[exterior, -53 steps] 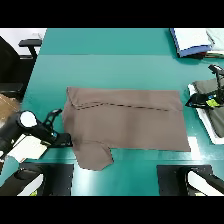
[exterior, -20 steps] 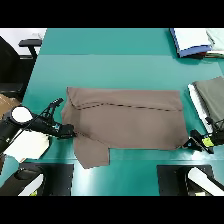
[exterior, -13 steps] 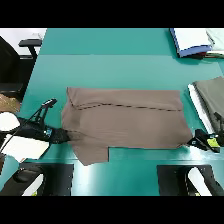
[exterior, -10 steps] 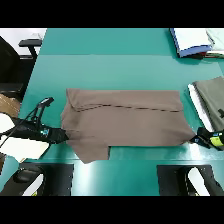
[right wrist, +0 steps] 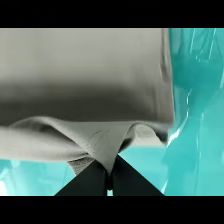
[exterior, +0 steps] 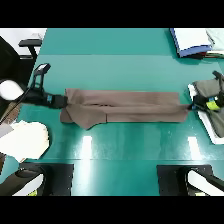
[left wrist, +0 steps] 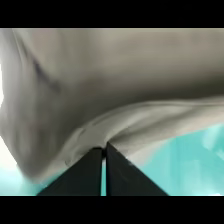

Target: Fold the shirts.

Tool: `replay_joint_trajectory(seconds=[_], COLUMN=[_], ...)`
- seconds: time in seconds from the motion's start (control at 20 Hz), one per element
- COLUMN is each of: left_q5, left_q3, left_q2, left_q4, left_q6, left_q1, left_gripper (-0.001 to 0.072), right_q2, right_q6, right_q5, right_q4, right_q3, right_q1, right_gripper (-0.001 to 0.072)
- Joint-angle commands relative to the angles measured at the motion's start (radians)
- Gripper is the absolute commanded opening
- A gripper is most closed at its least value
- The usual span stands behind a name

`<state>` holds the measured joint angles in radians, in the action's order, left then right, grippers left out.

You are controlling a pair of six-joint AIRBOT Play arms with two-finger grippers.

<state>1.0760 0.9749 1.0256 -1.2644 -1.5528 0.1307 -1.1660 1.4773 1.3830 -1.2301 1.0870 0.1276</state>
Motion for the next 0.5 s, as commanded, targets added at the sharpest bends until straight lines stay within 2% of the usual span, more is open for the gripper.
replay_joint_trajectory(seconds=[0.0, 0.15, 0.2, 0.25, 0.3, 0.4, 0.45], left_q5=[-0.185, -0.259, -0.269, -0.282, -0.280, -0.239, -0.203], left_q3=[0.087, 0.114, 0.119, 0.122, 0.132, 0.176, 0.202], left_q2=[0.204, 0.304, 0.317, 0.319, 0.317, 0.317, 0.317], left_q4=[-0.023, -0.023, -0.020, -0.016, -0.016, -0.016, -0.014], left_q6=[0.046, 0.043, 0.043, 0.042, 0.042, 0.042, 0.042], left_q1=[0.000, 0.000, 0.000, 0.000, 0.000, 0.000, 0.000], left_gripper=[0.0026, 0.0028, 0.0123, 0.0373, 0.0527, 0.0524, 0.0523], right_q2=[-0.182, -0.309, -0.338, -0.364, -0.378, -0.383, -0.383], right_q6=[0.015, 0.014, 0.005, -0.019, -0.048, -0.107, -0.123], right_q5=[-0.057, -0.056, -0.061, -0.065, -0.063, -0.049, -0.025], right_q4=[0.008, 0.053, 0.069, 0.100, 0.136, 0.185, 0.188], right_q3=[0.169, 0.261, 0.282, 0.303, 0.318, 0.325, 0.324], right_q1=[-0.060, -0.059, -0.051, -0.045, -0.032, 0.005, 0.029], right_gripper=[0.0022, 0.0029, 0.0113, 0.0272, 0.0344, 0.0425, 0.0489])
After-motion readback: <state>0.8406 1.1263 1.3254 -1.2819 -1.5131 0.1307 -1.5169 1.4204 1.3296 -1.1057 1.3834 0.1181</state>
